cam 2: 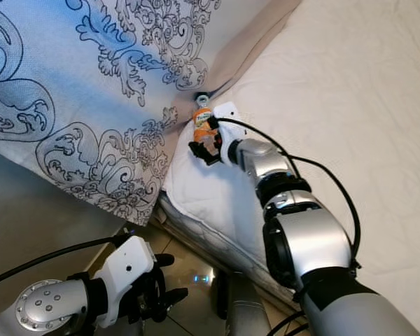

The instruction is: Clean up the room

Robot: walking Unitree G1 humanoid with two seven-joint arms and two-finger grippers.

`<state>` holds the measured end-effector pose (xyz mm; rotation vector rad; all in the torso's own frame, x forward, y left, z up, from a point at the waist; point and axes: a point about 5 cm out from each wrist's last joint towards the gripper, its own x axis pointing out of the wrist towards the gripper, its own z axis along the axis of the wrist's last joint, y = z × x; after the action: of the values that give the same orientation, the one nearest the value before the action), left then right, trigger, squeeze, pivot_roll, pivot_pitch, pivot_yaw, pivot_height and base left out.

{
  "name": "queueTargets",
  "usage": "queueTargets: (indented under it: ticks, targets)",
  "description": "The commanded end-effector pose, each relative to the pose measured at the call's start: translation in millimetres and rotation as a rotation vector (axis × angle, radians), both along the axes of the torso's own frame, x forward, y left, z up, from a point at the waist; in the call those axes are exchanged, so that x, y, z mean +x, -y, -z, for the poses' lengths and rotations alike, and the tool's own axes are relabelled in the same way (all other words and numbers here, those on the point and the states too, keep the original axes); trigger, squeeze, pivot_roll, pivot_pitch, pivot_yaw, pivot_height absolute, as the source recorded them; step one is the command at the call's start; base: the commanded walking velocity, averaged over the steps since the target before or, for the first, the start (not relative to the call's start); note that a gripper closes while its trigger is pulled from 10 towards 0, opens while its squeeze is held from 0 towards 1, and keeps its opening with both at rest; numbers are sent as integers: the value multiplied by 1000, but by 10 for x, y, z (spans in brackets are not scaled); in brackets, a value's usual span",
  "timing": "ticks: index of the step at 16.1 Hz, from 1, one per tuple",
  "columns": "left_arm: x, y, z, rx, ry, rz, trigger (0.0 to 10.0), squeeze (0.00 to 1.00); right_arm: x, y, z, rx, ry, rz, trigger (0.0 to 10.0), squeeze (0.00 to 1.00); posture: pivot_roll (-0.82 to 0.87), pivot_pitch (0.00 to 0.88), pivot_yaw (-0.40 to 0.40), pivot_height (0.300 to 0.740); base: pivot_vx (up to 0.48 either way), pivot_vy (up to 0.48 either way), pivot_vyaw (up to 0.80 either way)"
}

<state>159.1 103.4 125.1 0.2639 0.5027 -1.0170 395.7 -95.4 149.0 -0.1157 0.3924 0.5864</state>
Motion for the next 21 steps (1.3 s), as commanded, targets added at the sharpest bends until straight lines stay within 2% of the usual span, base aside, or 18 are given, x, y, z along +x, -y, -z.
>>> queueTargets:
  ticks: [1, 2, 3, 13, 15, 16, 18, 19, 21]
  targets:
    - [-31, -6, 22, 4, -13, 10, 10000, 0, -32, 4, 84, 13, -42, 14, 10000, 1000, 78, 314, -25, 740, 0, 0, 0]
    - [-28, -9, 24, 5, -13, 8, 10000, 0, -31, -10, 76, 29, -46, 14, 0, 1000, 76, 314, -26, 740, 0, 0, 0]
    - [-25, -9, 26, 5, -12, 6, 10000, 0, -29, -12, 72, 31, -46, 14, 0, 0, 73, 312, -26, 740, 0, 0, 0]
    - [32, -5, 36, 4, -3, 7, 10000, 0, -30, 97, 96, 32, -45, 40, 0, 0, 58, 291, -12, 740, 0, 0, 0]
    - [81, -48, -11, -44, 8, -65, 10000, 0, 2, 279, 30, 89, -36, 97, 0, 0, 29, 256, -21, 740, 0, 0, 0]
    - [107, -77, -58, -79, 19, -111, 10000, 0, 11, 433, -18, 139, -21, 137, 0, 0, 17, 225, -28, 740, 0, 0, 0]
    - [121, -90, -76, -96, 28, -133, 10000, 0, -4, 561, -37, 171, -10, 170, 0, 0, 7, 194, -30, 740, 0, 0, 0]
    - [143, -79, -112, -126, 46, -165, 10000, 0, -181, 839, -77, 230, 14, 261, 0, 0, -14, 128, -30, 740, 0, 0, 0]
    - [158, -74, -123, -144, 56, -189, 10000, 0, -428, 1008, -117, 258, 40, 331, 0, 0, -34, 95, -25, 740, 0, 0, 0]
